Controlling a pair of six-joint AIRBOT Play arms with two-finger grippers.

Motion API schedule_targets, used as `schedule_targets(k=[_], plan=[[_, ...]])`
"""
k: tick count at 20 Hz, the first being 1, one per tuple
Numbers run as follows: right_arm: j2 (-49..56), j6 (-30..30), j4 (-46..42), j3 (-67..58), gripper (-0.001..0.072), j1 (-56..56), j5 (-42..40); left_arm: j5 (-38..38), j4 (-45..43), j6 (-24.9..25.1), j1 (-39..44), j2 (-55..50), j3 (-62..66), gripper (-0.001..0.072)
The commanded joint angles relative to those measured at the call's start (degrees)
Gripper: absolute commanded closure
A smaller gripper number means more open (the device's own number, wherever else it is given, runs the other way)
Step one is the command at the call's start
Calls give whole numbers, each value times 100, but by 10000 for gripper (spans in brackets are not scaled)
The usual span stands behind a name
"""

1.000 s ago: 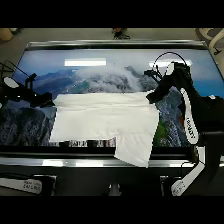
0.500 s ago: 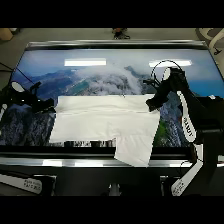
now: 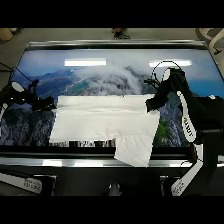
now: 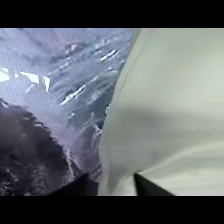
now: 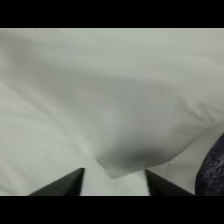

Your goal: Fold the shirts.

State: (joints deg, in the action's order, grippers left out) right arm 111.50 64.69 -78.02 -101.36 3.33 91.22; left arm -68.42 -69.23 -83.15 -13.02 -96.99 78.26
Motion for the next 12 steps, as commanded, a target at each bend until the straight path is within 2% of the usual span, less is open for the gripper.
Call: schedule_targets(k=[1, 2, 4, 6, 7, 8, 10, 12], plan=[[-63, -420, -181, 0, 152, -4, 369, -446, 72, 2, -68, 20, 192, 38], [-168, -671, -577, 0, 151, -17, 638, -844, -151, 0, -166, 70, 372, 111], [-492, -898, -758, 13, 181, -229, 903, -1464, -675, -13, -422, 323, 529, 111], [-894, -743, -205, 345, 195, -586, 901, -1845, -1043, -61, -684, 772, 166, 113], [-1156, -754, -48, 750, 232, -721, 846, -1827, -1119, 13, -809, 1121, -361, 118], [-1445, -756, -74, 1257, 232, -782, 684, -1644, -1115, 11, -935, 1495, -1032, 223], [-2017, -765, -37, 2326, 232, -791, 140, -1139, -935, -26, -1043, 2116, -2380, 243], [-2481, -824, 81, 3150, 232, -750, -372, -649, -678, 203, -1040, 2500, -3429, 243]])
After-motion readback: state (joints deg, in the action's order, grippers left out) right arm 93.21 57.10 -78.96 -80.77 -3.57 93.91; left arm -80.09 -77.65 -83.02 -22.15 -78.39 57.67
